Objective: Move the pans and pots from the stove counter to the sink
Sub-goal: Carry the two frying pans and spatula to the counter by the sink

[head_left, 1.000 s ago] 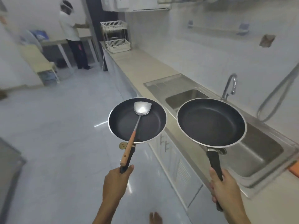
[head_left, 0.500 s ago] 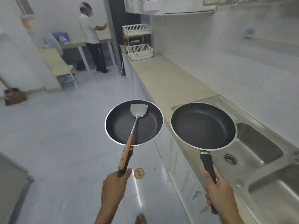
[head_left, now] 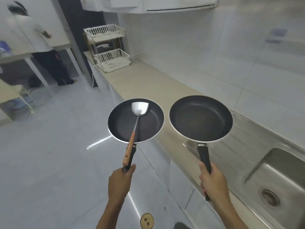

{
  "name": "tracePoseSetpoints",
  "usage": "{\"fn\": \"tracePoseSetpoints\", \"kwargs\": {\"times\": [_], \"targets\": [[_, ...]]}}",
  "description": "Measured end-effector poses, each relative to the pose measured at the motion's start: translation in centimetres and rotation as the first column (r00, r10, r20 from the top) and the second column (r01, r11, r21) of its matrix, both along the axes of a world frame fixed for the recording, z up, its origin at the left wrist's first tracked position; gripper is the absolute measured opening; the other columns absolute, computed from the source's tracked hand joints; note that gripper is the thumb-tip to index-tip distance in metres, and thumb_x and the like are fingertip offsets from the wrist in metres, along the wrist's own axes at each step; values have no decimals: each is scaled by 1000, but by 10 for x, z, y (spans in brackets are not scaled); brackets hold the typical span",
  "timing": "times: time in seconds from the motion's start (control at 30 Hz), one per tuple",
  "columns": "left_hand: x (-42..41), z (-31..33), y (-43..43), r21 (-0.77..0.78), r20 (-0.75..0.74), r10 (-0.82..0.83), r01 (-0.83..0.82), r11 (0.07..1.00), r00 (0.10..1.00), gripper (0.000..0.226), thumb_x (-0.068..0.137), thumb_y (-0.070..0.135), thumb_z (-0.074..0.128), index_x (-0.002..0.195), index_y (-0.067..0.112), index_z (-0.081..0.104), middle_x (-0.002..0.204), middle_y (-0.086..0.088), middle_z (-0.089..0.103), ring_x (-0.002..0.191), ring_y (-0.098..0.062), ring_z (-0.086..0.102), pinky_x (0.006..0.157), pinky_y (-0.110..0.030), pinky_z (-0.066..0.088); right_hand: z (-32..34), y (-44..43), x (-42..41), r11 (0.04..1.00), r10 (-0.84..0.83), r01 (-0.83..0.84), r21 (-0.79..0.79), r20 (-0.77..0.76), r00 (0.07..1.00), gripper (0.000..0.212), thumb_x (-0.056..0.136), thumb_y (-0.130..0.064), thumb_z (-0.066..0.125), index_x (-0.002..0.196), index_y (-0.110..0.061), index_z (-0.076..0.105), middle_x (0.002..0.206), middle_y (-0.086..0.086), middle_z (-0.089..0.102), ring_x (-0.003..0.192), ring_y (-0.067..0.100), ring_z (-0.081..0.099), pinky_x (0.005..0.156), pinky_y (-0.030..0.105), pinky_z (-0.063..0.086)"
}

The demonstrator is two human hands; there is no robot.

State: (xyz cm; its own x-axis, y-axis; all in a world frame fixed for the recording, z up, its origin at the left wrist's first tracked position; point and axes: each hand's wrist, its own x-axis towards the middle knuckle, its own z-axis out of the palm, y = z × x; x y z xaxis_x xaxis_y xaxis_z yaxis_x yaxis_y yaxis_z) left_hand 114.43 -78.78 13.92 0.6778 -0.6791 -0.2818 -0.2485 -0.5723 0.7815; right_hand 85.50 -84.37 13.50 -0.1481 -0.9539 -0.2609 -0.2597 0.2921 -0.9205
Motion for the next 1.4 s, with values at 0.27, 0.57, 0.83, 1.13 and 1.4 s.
{"fn": "tracePoseSetpoints", "kwargs": {"times": [0.27,0.57,0.83,1.13,1.4], "targets": [[110,-47,-229,46,65,-181,178,983,981,61,84,60,65,68,1,64,53,-6,60,49,-25,57,52,-39,49,-58,-176,101,978,-205,204,-28,-5,979,21,102,-35,59,86,-20,59,44,-1,54,32,16,48,36,31,44],[200,-72,-459,194,130,-467,439,877,875,59,89,58,62,58,8,62,53,-8,65,52,-25,65,54,-40,54,-78,-339,194,898,-430,430,96,-17,903,22,102,-33,59,83,-21,54,43,-2,52,32,18,45,35,28,40],[252,-104,-610,215,93,-670,642,735,736,56,91,60,59,65,11,67,63,-4,66,66,-22,63,58,-35,45,-104,-420,267,773,-623,619,139,-17,782,26,102,-36,59,83,-19,56,45,-3,50,33,19,43,34,28,38],[302,-109,-728,205,68,-800,776,596,597,50,92,54,62,61,15,64,58,-1,62,58,-14,57,51,-25,39,-115,-486,337,633,-765,757,160,-17,643,26,105,-31,57,87,-13,56,50,2,48,34,17,40,35,26,35],[302,-122,-762,211,51,-830,807,552,555,55,92,55,61,61,10,64,60,-6,66,60,-23,61,52,-34,40,-124,-515,351,595,-796,788,157,-24,605,26,105,-31,56,88,-11,55,50,2,47,32,14,38,35,24,33]]}}
